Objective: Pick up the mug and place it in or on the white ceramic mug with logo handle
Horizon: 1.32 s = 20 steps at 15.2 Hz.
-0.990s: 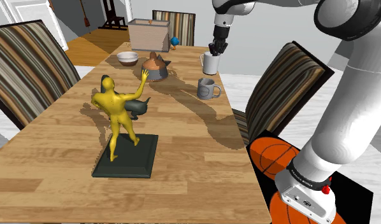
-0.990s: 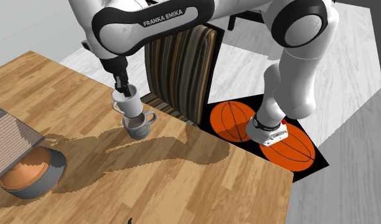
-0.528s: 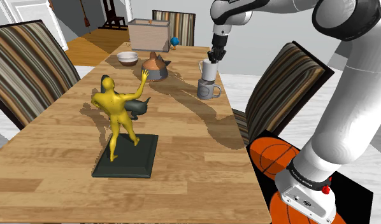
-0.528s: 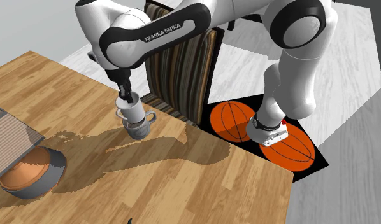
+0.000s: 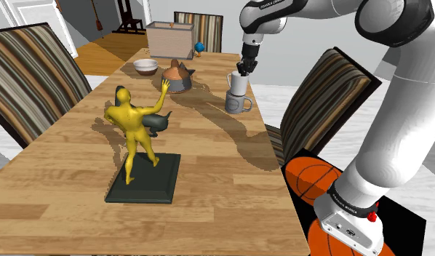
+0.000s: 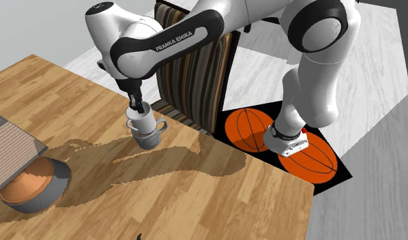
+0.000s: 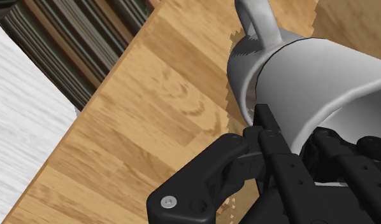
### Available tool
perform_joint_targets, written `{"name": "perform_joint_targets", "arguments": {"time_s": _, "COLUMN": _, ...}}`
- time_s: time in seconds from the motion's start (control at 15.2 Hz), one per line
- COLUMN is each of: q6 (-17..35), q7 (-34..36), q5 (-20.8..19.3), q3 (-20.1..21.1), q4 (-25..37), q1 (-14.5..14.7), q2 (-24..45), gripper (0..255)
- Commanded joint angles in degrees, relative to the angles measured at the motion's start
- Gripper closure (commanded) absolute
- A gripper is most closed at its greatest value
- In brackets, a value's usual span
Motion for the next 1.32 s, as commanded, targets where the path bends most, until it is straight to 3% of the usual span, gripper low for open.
{"name": "perform_joint_targets", "arguments": {"time_s": 0.0, "q6": 0.0, "q7": 0.0, "q5": 0.0, "q3": 0.0, "q4": 0.0, "q1": 0.0, "q2": 0.0, "gripper": 255}}
{"name": "perform_joint_targets", "arguments": {"time_s": 0.07, "q6": 0.0, "q7": 0.0, "q5": 0.0, "q3": 0.0, "q4": 0.0, "q1": 0.0, "q2": 0.0, "gripper": 255}}
{"name": "perform_joint_targets", "arguments": {"time_s": 0.13, "q6": 0.0, "q7": 0.0, "q5": 0.0, "q3": 0.0, "q4": 0.0, "q1": 0.0, "q2": 0.0, "gripper": 0}}
{"name": "perform_joint_targets", "arguments": {"time_s": 0.46, "q6": 0.0, "q7": 0.0, "q5": 0.0, "q3": 0.0, "q4": 0.0, "q1": 0.0, "q2": 0.0, "gripper": 0}}
{"name": "perform_joint_targets", "arguments": {"time_s": 0.73, "q6": -6.9, "q7": 0.3, "q5": -0.4, "q3": -0.2, "q4": 6.0, "q1": -0.2, "q2": -1.0, "gripper": 0}}
{"name": "perform_joint_targets", "arguments": {"time_s": 1.25, "q6": -6.9, "q7": 0.3, "q5": -0.4, "q3": -0.2, "q4": 6.0, "q1": -0.2, "q2": -1.0, "gripper": 0}}
